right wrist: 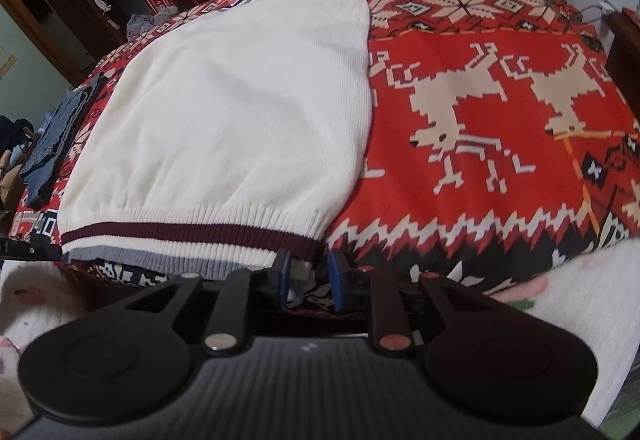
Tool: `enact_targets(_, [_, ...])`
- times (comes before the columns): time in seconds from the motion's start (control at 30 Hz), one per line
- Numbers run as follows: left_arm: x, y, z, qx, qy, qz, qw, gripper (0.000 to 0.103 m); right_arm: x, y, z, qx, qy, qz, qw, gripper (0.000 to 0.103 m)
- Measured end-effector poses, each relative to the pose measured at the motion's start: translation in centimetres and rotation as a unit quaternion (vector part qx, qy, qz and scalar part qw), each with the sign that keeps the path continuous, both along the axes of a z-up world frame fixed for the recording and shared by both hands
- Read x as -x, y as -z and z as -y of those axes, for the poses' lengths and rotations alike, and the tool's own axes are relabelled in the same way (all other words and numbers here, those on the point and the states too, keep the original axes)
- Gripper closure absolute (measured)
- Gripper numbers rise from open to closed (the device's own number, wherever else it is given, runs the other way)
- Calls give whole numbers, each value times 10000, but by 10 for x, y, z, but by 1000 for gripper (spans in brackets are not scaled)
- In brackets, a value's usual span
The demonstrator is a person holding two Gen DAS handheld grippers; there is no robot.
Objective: Fold clothes
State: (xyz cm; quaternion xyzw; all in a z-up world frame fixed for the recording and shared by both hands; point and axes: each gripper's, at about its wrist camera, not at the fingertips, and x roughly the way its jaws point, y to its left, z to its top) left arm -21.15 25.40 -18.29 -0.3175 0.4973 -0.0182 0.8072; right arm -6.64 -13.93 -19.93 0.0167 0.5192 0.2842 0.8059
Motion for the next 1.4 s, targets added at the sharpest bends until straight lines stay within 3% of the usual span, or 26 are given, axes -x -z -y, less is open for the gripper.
enact_targets(0.23, [-3,9,-3,321,-99,13,9994,76,-4,4,5,-203,94,-187,9996,70])
enact_targets(0.47, [2,0,-10,605,-230,389,9971,80,-6,7,3,-514,87,-501,9974,71])
enact_targets(0.63, [4,8,-15,577,-329,217,9976,80,-6,13,7,-657,130,-716,9952,70])
enact_targets(0.83, [5,6,-19,835,-387,363,9951,80,-13,21,18,-1101,399,-1010,9880,70])
enact_targets(0.97, [3,0,-20,1051,-369,552,9922,80,-18,21,24,-1588,549,-1202,9784,70])
enact_targets(1.13, [-7,-2,-16,1001,-261,593,9929,80,-25,27,28,-2126,776,-1448,9632,70])
enact_targets(1.4, [-3,5,-27,1027,-605,556,9913,80,-36,51,53,-2688,1769,-1717,9311,69])
